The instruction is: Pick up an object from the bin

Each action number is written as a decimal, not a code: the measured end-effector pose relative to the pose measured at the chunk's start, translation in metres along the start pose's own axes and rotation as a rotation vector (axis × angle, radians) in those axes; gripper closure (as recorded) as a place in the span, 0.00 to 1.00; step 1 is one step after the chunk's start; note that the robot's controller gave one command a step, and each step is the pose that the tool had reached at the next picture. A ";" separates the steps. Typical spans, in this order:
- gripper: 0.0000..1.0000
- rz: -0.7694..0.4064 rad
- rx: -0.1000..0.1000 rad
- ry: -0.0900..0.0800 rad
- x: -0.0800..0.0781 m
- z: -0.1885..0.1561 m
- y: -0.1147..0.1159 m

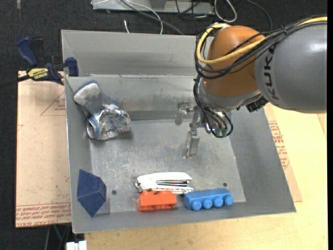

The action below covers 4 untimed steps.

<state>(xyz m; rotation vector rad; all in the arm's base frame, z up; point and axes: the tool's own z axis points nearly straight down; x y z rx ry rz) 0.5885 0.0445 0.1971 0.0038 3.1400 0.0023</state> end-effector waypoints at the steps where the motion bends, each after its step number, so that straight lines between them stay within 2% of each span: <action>1: 0.00 0.000 0.000 0.000 0.000 0.000 0.000; 2: 0.00 -0.054 -0.001 0.005 0.011 0.063 -0.002; 3: 1.00 -0.011 -0.001 -0.011 0.011 0.070 0.005; 4: 1.00 -0.011 -0.001 -0.011 0.011 0.070 0.005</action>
Offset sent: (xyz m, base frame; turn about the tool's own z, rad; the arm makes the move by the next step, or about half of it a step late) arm -0.0091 -0.0023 -0.0589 -0.0552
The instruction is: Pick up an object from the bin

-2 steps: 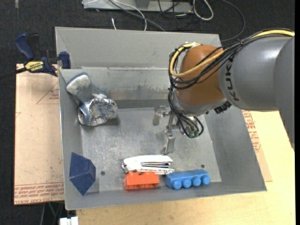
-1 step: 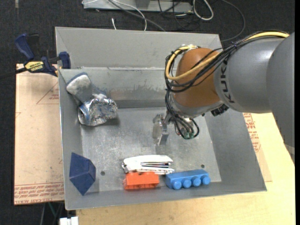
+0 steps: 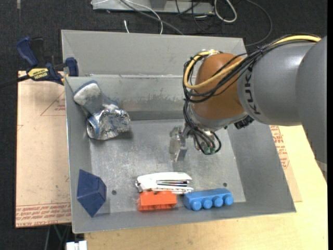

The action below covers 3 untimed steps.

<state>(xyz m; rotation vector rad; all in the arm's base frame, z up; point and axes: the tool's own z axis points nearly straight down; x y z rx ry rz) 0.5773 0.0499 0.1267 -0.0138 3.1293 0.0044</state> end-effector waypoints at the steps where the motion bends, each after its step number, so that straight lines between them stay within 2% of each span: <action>1: 0.00 -0.211 -0.004 0.001 0.070 -0.022 0.074; 2: 0.00 -0.205 -0.001 0.000 0.069 -0.022 0.070; 3: 0.00 -0.172 -0.001 0.004 0.091 0.012 0.014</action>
Offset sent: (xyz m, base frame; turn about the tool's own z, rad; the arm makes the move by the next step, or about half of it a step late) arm 0.0000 0.0000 0.0000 0.0000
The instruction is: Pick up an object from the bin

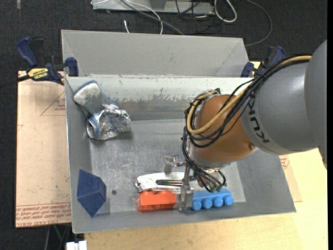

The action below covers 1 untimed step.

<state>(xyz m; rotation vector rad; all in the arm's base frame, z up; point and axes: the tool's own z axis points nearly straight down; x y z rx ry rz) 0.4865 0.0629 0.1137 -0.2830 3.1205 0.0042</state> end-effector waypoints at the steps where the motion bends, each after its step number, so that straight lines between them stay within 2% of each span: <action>1: 0.00 -0.167 -0.003 -0.015 0.003 0.012 0.004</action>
Offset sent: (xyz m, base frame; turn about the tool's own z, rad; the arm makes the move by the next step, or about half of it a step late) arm 0.0097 0.0091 -0.0432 0.0046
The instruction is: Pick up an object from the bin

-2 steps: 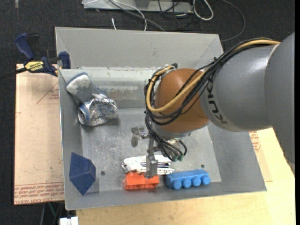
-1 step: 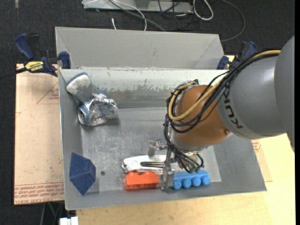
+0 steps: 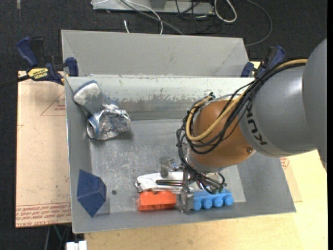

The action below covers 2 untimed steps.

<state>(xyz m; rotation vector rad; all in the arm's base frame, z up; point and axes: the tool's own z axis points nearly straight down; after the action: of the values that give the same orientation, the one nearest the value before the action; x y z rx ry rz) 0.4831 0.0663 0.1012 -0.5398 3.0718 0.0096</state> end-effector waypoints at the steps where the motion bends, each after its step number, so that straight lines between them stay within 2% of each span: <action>1: 0.00 0.172 0.001 0.001 -0.016 0.030 0.001; 2: 0.00 0.032 0.004 -0.022 -0.010 0.028 0.011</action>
Offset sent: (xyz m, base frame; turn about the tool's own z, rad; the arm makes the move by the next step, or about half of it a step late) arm -0.0016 0.0149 -0.0312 0.0117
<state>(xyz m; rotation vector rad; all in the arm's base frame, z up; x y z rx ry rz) 0.4896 0.0805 0.0739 -0.4866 3.0579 0.0094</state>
